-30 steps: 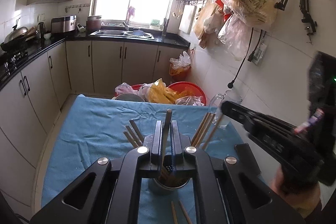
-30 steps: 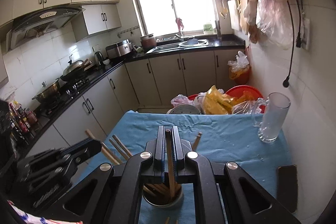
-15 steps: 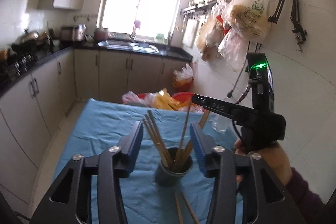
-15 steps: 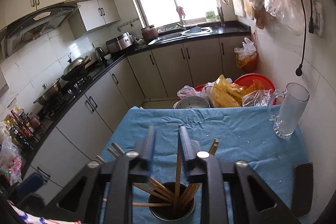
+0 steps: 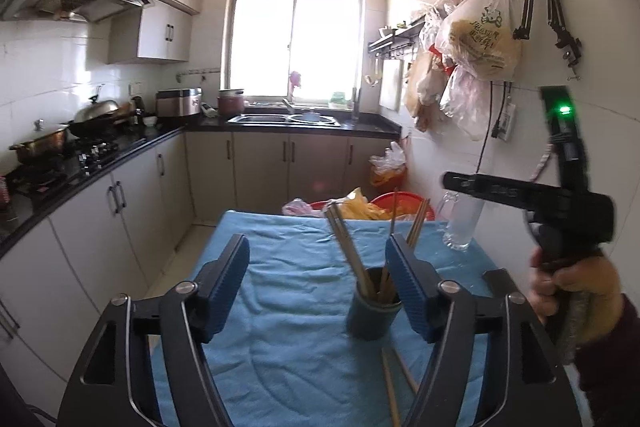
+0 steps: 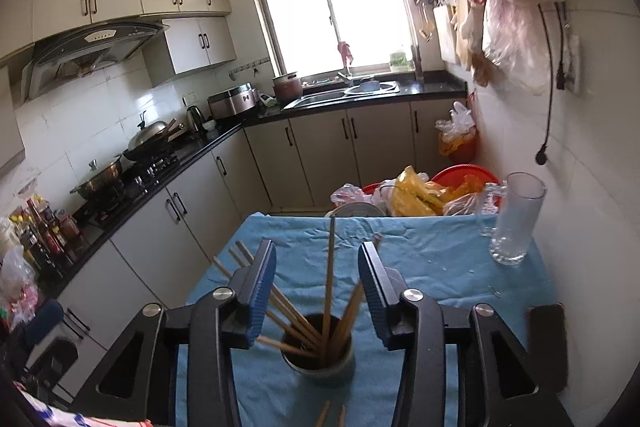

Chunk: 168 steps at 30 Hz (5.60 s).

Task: Organize utensils
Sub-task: 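Move both open grippers back down to the last chopsticks, then close the left gripper on a chopstick while the right gripper grasps another, then lift both chopsticks upright and carry them toward the black holder cup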

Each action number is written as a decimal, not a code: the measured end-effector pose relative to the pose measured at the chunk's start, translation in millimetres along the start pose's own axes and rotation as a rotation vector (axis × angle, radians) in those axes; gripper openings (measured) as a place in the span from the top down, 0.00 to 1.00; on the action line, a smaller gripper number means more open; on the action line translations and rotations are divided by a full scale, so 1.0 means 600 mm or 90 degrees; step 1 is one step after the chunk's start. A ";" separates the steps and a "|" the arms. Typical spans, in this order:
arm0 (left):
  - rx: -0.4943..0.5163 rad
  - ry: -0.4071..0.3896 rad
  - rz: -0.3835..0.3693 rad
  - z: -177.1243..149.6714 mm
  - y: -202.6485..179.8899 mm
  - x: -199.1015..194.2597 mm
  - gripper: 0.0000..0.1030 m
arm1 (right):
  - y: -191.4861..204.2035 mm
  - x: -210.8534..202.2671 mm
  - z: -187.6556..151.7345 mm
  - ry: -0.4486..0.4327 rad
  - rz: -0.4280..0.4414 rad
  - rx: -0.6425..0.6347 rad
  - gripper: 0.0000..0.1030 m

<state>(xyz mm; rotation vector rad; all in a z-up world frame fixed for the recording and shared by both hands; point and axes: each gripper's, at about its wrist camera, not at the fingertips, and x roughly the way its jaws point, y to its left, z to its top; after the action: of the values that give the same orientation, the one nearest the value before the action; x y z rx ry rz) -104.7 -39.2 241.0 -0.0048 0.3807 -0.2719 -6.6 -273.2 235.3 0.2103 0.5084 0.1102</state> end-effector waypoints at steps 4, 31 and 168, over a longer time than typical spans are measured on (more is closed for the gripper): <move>0.003 0.003 0.030 -0.026 0.009 -0.018 0.26 | -0.007 -0.041 -0.034 -0.008 -0.007 0.001 0.45; -0.022 0.120 0.110 -0.157 0.041 0.010 0.22 | -0.054 -0.011 -0.375 0.220 -0.069 0.032 0.42; 0.000 0.132 -0.133 -0.100 -0.072 -0.032 0.95 | 0.028 -0.196 -0.209 -0.025 -0.001 -0.018 0.95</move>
<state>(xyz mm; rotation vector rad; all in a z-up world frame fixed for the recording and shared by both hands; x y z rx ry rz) -155.4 -72.9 194.5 -0.0170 0.5872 -0.4807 -171.6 -254.0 187.8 0.1848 0.4684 0.1117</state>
